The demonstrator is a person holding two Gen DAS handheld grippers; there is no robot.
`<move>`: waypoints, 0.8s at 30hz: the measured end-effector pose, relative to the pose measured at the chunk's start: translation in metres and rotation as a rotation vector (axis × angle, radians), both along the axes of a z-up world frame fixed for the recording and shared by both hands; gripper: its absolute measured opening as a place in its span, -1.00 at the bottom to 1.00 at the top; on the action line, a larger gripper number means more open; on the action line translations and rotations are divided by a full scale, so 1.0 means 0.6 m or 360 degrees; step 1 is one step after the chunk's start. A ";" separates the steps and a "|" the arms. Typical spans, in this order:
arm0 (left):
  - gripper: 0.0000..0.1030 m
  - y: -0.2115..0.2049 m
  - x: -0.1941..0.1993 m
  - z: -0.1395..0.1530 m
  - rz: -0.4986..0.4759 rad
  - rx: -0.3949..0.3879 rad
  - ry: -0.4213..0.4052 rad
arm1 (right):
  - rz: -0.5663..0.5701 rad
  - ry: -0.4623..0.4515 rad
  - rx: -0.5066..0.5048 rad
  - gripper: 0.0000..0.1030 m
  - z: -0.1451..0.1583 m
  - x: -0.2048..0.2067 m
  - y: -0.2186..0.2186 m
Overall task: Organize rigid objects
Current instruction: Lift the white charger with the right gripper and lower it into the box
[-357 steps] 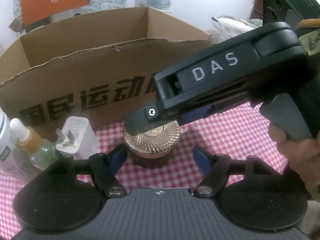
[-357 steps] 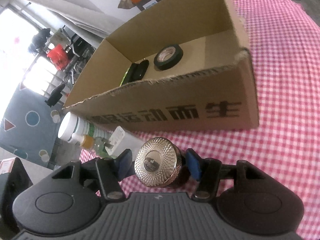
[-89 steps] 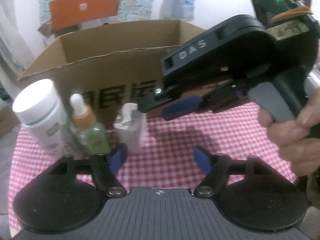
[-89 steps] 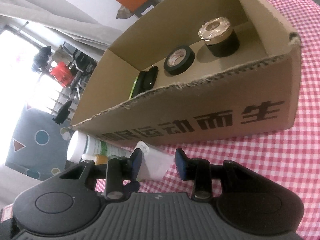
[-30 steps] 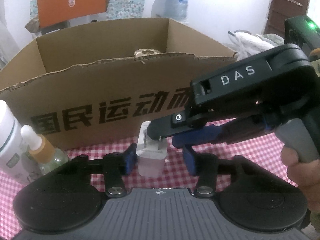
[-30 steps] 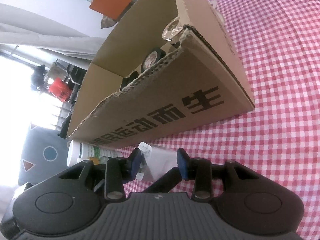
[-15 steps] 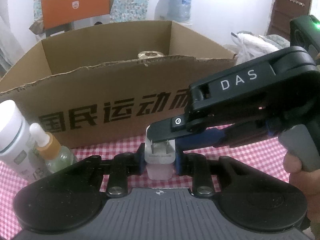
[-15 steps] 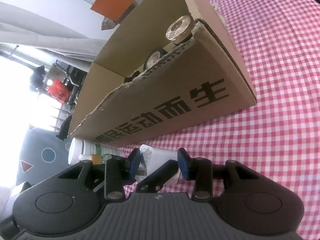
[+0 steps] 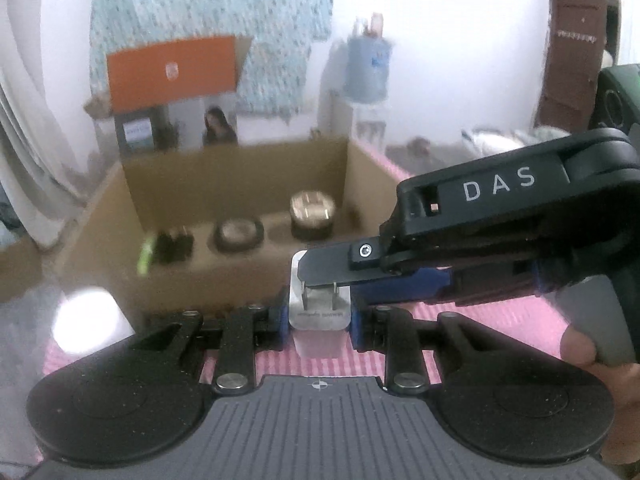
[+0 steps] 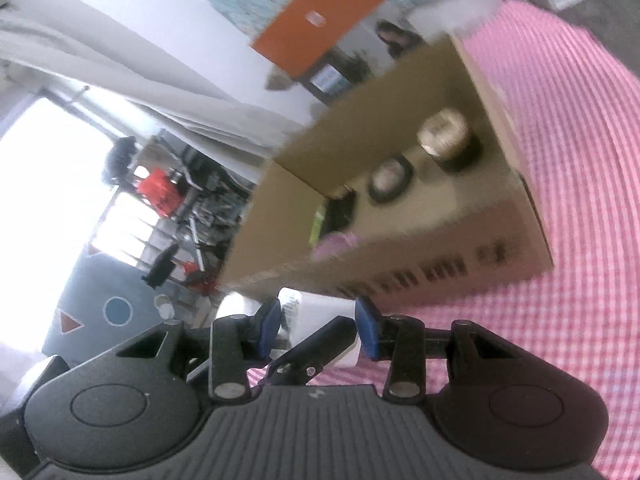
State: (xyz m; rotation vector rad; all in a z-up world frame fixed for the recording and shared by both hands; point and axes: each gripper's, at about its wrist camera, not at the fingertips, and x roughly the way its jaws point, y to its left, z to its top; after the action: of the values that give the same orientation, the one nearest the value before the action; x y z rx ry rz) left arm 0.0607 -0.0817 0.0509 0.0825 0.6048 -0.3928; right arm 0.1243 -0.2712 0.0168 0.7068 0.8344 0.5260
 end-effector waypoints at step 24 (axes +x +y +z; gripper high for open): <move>-0.49 0.019 0.250 -0.007 0.0330 -0.0120 0.0533 | 0.0255 0.0280 -0.0129 -0.12 -0.010 0.273 0.051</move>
State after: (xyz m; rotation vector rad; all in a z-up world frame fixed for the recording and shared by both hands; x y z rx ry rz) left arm 0.2106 -0.0701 0.0468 -0.1200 0.9191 -0.2281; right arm 0.2882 -0.2409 0.0105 0.6205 1.0777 0.5759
